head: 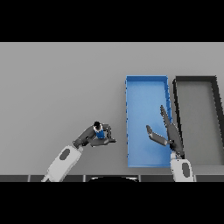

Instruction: Pick up the blue pipe and place it into the blue bin.

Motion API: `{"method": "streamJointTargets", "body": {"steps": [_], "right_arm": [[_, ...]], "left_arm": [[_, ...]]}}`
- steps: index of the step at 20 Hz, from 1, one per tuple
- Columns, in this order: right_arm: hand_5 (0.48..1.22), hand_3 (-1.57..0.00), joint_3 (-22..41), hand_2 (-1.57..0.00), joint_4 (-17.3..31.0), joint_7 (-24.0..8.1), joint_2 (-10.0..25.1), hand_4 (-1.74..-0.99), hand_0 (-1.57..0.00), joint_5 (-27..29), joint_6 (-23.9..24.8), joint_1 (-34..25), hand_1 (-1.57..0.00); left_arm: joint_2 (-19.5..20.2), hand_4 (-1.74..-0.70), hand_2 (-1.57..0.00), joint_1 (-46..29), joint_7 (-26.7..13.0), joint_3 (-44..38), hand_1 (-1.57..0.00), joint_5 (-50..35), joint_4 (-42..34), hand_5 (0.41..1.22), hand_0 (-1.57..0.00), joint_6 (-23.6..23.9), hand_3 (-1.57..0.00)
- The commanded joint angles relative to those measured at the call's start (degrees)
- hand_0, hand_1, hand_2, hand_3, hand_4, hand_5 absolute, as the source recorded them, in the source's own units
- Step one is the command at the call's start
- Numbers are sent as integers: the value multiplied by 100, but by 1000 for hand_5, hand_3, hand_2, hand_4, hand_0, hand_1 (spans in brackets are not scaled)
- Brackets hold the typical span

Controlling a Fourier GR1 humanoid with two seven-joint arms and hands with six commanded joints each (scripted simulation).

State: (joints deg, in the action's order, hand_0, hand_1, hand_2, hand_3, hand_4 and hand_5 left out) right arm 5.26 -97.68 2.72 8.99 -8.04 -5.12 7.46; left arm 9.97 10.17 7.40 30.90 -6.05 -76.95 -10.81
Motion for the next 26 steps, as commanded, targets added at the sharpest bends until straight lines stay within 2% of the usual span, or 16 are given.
{"method": "streamJointTargets", "body": {"steps": [1, 4, 9, 11, 14, 18, 21, 23, 26], "right_arm": [[664, 1, -18, 1, -15, -20, 28, -1309, 1, -5, 7, -26, 1], [666, 1, 15, 1, -32, -22, 17, -1302, 1, -11, -16, 28, 1], [656, 1, -1, 1, 64, -46, 34, -1279, 1, -38, -9, -53, 1], [660, 1, 15, 1, 85, 82, -5, -1280, 1, -41, -4, -26, 1], [673, 1, 3, 1, 96, -8, 93, -1277, 1, -169, 36, -51, 1], [684, 1, 17, 1, 228, 119, 78, -1272, 1, -253, 71, -87, 1], [688, 1, 38, 1, 133, 281, 72, -1273, 1, -206, 26, -12, 1], [688, 1, 21, 1, 145, 191, 95, -1271, 1, -128, -48, -100, 1], [688, 1, -20, 1, 269, 45, 200, -1259, 1, 9, -236, -339, 1]], "left_arm": [[8, -1553, -1087, -13, -55, -8, -1023, 0, -44, 1020, -941, -15, -1098], [27, -1639, -1323, -66, -3, 81, -1290, 166, -149, 1118, -1248, 126, -1306], [-52, -1698, -1490, -30, 155, 118, -1479, 79, -440, 1187, -1465, 214, -1430], [-103, -1710, -1519, 70, 205, 123, -1512, 10, -667, 1199, -1503, 241, -1445], [-137, -1719, -1544, 173, 171, 217, -1541, -48, -1011, 1210, -1536, 162, -1450], [-180, -1724, -1560, 401, -323, 241, -1559, -183, -1444, 1216, -1557, 182, -1447], [-166, -1727, -1565, 489, -580, 254, -1565, -234, -1550, 1219, -1564, 165, -1443], [-221, -1728, -1567, 502, -772, 311, -1567, -193, -1497, 1219, -1566, 194, -1440], [-218, -1730, -1569, 533, -800, 332, -1569, -120, -1500, 1219, -1569, 210, -1442]]}}
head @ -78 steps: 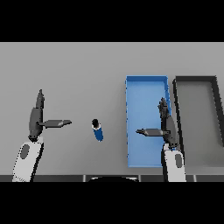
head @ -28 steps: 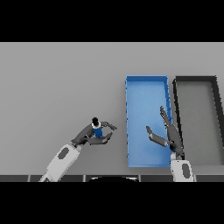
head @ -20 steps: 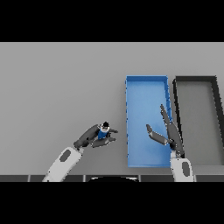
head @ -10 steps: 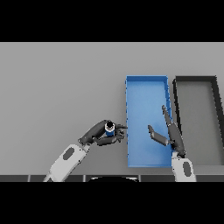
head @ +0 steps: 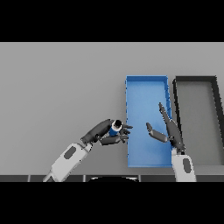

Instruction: Pick up the blue pipe and place it into the blue bin.

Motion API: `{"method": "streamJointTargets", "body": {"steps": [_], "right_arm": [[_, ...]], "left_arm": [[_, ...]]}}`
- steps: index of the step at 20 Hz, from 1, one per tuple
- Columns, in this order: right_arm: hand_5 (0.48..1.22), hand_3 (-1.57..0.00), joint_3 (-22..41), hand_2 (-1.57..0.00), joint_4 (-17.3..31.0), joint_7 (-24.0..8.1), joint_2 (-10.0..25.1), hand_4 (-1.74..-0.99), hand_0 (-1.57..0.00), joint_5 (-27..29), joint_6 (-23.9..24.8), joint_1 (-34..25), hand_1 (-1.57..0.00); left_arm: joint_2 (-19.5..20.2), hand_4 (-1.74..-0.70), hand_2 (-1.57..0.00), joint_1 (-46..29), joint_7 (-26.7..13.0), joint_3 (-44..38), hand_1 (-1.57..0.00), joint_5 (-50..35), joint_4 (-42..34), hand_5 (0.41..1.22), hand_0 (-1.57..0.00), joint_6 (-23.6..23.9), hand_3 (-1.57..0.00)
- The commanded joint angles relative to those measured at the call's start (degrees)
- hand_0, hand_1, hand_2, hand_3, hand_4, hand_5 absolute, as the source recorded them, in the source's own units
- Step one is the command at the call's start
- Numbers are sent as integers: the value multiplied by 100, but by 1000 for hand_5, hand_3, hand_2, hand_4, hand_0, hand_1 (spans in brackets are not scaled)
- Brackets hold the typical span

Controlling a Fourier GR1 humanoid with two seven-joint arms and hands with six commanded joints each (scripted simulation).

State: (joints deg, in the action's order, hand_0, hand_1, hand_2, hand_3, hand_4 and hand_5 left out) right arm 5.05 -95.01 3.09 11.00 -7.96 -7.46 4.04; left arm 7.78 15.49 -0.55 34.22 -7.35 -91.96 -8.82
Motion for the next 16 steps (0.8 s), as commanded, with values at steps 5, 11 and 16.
{"method": "streamJointTargets", "body": {"steps": [5, 11, 16], "right_arm": [[684, 1, -48, 1, 84, 81, 92, -1213, 1, 197, -219, -214, 1], [537, 1, -189, 1, -745, -622, 562, -1271, 1, 2413, -1610, -536, 1], [507, 1, 182, 1, -1304, -1526, 1051, -1335, 1, 3631, -2318, -1381, 1]], "left_arm": [[25, -1730, -1570, -87, 113, 21, -1570, 50, 46, 1220, -1570, -9, -1440], [128, -1731, -1571, -53, 98, -65, -1571, -85, -71, 1221, -1571, -84, -1443], [27, -1731, -1571, 76, -73, 4, -1571, 38, -8, 1221, -1571, -19, -1442]]}}
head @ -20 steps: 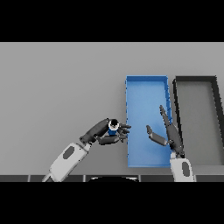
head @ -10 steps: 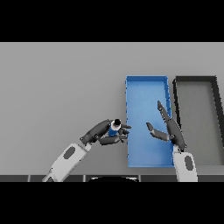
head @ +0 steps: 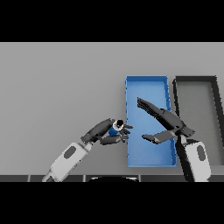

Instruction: Pick up the blue pipe and place it into the blue bin.

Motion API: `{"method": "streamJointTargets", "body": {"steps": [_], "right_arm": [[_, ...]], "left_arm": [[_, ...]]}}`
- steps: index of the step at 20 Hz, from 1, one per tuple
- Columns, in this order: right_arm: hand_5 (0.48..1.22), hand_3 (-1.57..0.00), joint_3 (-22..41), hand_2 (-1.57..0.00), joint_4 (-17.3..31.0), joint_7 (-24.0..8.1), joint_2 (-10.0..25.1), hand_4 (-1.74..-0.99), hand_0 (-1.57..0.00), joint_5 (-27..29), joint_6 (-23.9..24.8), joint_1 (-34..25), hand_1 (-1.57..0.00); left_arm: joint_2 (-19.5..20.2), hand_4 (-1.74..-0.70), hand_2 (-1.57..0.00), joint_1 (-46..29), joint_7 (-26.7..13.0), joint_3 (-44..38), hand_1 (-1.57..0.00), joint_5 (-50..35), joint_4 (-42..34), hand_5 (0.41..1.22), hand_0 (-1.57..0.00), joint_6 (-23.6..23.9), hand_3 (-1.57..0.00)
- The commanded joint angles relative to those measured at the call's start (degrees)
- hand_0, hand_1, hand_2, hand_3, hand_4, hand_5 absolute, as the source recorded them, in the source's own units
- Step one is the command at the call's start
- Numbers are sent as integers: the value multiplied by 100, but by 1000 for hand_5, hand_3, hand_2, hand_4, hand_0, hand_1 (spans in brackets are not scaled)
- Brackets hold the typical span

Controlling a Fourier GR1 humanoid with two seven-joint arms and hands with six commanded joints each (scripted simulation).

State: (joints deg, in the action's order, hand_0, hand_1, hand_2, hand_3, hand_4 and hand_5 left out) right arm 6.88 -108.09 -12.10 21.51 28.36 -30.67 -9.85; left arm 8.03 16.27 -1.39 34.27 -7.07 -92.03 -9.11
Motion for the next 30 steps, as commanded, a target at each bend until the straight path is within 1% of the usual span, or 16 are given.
{"method": "streamJointTargets", "body": {"steps": [1, 4, 7, 9, 11, 15, 19, 20, 21, 22, 23, 25, 26, 27, 28, 30], "right_arm": [[504, 1, 75, 1, -28, -107, 59, -1337, 1, 157, -106, -176, 1], [490, 1, 340, 1, -239, -485, 169, -1335, 1, 387, -197, -591, 1], [488, 1, 608, 1, -270, -672, 68, -1324, 1, 370, -259, -978, 1], [497, 1, 783, 1, -168, -681, -81, -1307, 1, 297, -385, -1221, 1], [510, 1, 913, 1, -24, -712, -221, -1270, 1, 145, -456, -1510, 1], [517, 1, 1177, 1, 340, -871, -570, -1232, 1, -116, -499, -1891, 1], [498, 1, 1323, -9, 626, -1130, -800, -1210, 1, -14, -505, -2242, 1], [493, -26, 1346, -54, 699, -1165, -861, -1236, -17, -13, -524, -2318, -34], [483, -116, 1404, -160, 786, -1187, -942, -1291, -107, -74, -569, -2403, -140], [477, -252, 1463, -308, 844, -1164, -1038, -1348, -264, -152, -608, -2472, -299], [477, -516, 1472, -492, 854, -1160, -1063, -1365, -475, -159, -678, -2508, -487], [516, -775, 1501, -881, 938, -973, -1132, -1486, -869, -43, -670, -2652, -877], [570, -880, 1511, -1019, 919, -1062, -1104, -1527, -1010, 97, -635, -2642, -1016], [638, -1018, 1560, -1129, 964, -994, -1175, -1498, -1122, 155, -562, -2647, -1127], [755, -1128, 1555, -1218, 1063, -907, -1222, -1474, -1212, 161, -534, -2682, -1216], [923, -1288, 1633, -1345, 965, -785, -1253, -1445, -1341, 86, -479, -2610, -1344]], "left_arm": [[17, -1731, -1571, 11, 0, -21, -1571, 7, -5, 1221, -1571, 12, -1442], [64, -1730, -1571, -88, 113, 26, -1571, 79, -6, 1221, -1571, -7, -1440], [93, -1730, -1571, -52, 108, -8, -1571, -8, -45, 1221, -1571, -65, -1439], [101, -1728, -1571, -116, 264, 47, -1571, 47, -29, 1221, -1571, -110, -1444], [90, -1627, -1571, -105, 344, 45, -1571, -8, -66, 1221, -1571, -179, -1490], [120, -1524, -1571, -34, 313, -48, -1571, -24, 67, 1221, -1571, -288, -1538], [46, -1473, -1571, 37, 305, -132, -1571, 72, 178, 1221, -1571, -317, -1557], [78, -1525, -1571, -5, 258, -159, -1571, 29, 140, 1221, -1571, -333, -1560], [21, -1568, -1571, -20, 263, -115, -1571, 78, 114, 1221, -1571, -320, -1284], [45, -1603, -1571, 62, 28, -75, -1571, 279, 116, 1221, -1571, -233, -1190], [165, -1630, -1571, 41, -57, 60, -1527, 504, 63, 1221, -1571, -181, -1119], [174, -1665, -1571, 58, -46, 4, -1543, 511, -28, 1221, -1571, -123, -1211], [133, -1680, -1571, 20, 52, -12, -1548, 466, 1, 1221, -1571, -155, -1283], [58, -1692, -1571, -18, 79, -34, -1553, 383, -13, 1221, -1571, -174, -1340], [7, -1702, -1571, -69, 115, -76, -1557, 285, 5, 1221, -1571, -205, -1386], [-43, -1716, -1571, -124, 313, -153, -1562, 201, 44, 1221, -1571, -347, -1453]]}}
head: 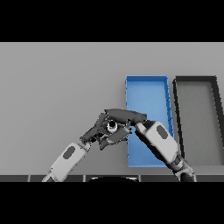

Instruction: Pick up the blue pipe and place it into the blue bin.

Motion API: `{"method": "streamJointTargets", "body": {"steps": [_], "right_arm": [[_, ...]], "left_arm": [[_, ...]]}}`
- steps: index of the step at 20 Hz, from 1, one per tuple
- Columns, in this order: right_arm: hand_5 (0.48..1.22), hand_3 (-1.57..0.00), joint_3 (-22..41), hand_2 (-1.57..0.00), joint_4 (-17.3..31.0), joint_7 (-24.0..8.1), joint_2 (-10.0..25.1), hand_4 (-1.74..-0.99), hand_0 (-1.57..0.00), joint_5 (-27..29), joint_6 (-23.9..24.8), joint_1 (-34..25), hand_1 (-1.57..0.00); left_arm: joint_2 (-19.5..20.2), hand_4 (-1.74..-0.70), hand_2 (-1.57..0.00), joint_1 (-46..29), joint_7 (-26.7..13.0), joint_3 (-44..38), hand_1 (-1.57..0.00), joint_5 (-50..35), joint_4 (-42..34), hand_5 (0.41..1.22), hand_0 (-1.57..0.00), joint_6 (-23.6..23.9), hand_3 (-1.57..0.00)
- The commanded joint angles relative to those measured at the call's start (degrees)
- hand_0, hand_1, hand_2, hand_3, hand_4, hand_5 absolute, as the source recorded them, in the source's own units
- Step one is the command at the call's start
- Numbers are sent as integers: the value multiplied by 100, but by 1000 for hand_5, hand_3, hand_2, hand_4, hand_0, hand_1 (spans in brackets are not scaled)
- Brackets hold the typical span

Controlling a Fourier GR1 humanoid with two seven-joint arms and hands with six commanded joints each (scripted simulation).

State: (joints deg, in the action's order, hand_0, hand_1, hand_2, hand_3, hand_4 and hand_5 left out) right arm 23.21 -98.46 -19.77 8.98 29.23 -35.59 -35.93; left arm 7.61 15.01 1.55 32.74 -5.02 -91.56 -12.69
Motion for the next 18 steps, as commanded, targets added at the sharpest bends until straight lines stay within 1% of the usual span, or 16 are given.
{"method": "streamJointTargets", "body": {"steps": [1, 2, 3, 4, 5, 7, 8, 9, 10, 11, 12, 13, 14, 15, 16, 18], "right_arm": [[982, -1344, 39, -1390, -19, 131, 57, -1438, -1387, -172, -75, 23, -1389], [1030, -1390, 82, -1426, -66, 308, 84, -1435, -1424, -300, -121, 31, -1425], [1068, -1426, 105, -1455, -71, 340, 98, -1436, -1453, -349, -137, 13, -1455], [1099, -1455, 119, -1478, -73, 421, 115, -1445, -1477, -394, -151, 14, -1478], [1123, -1478, 108, -1497, -93, 366, 143, -1455, -1496, -334, -163, 4, -1496], [1158, -1512, 118, -1524, -86, 211, 56, -1470, -1523, -31, -83, -4, -1523], [1171, -1523, 90, -1533, -56, 224, 75, -1475, -1532, 11, -104, -4, -1533], [1181, -1533, 58, -1541, -64, 269, 91, -1478, -1540, 29, -59, 10, -1540], [1189, -1541, 38, -1547, -72, 345, 142, -1481, -1546, 4, -91, 48, -1547], [1195, -1547, 65, -1552, -107, 291, 141, -1483, -1551, -29, -56, 55, -1551], [1201, -1552, 119, -1555, -166, 217, 80, -1484, -1555, -96, 43, 54, -1555], [1205, -1555, 93, -1559, -201, 236, 145, -1485, -1558, -66, 27, 82, -1558], [1208, -1559, 119, -1561, -267, 154, 153, -1486, -1561, -48, 98, 92, -1561], [1211, -1561, 114, -1563, -353, 175, 214, -1487, -1563, -108, 81, 145, -1563], [1213, -1563, 71, -1565, -264, 199, 180, -1488, -1565, -178, 96, 66, -1565], [1216, -1566, 70, -1567, -274, 154, 142, -1488, -1567, -215, 49, 78, -1567]], "left_arm": [[-5, -1720, -1571, -24, -8, -33, -1564, 17, 6, 1221, -1571, -22, -1477], [54, -1723, -1571, -47, -55, -50, -1565, 53, -77, 1221, -1571, -82, -1495], [51, -1725, -1571, -11, -28, -60, -1566, 140, -45, 1221, -1571, -89, -1511], [-33, -1727, -1571, -15, -144, -61, -1567, 109, -43, 1221, -1571, -103, -1523], [-53, -1729, -1571, 19, -121, -88, -1568, 119, 1, 1221, -1571, -139, -1532], [-9, -1729, -1571, 25, -63, -131, -1569, 111, -30, 1221, -1571, -193, -1546], [-55, -1724, -1571, 4, -82, -97, -1569, 169, -42, 1221, -1571, -145, -1442], [-36, -1656, -1458, 11, -74, -132, -1513, 214, -55, 1221, -1569, -148, -1468], [17, -1542, -1188, 31, -80, -122, -1239, 357, -50, 1221, -1307, -194, -1203], [24, -1426, -950, 43, -127, -119, -991, 475, -45, 1221, -1045, -228, -963], [8, -1320, -760, 52, -171, -124, -793, 507, -48, 1221, -836, -346, -770], [56, -1226, -608, 50, -37, -158, -634, 582, -33, 1221, -668, -467, -616], [16, -1144, -486, 96, 110, -178, -507, 755, 34, 1221, -535, -513, -492], [2, -1068, -388, 87, 233, -162, -405, 962, 50, 1150, -427, -542, -394], [23, -1003, -311, 79, 227, -195, -324, 1086, 23, 1063, -342, -526, -315], [-62, -923, -198, 75, 76, -198, -207, 1159, 55, 899, -218, -436, -201]]}}
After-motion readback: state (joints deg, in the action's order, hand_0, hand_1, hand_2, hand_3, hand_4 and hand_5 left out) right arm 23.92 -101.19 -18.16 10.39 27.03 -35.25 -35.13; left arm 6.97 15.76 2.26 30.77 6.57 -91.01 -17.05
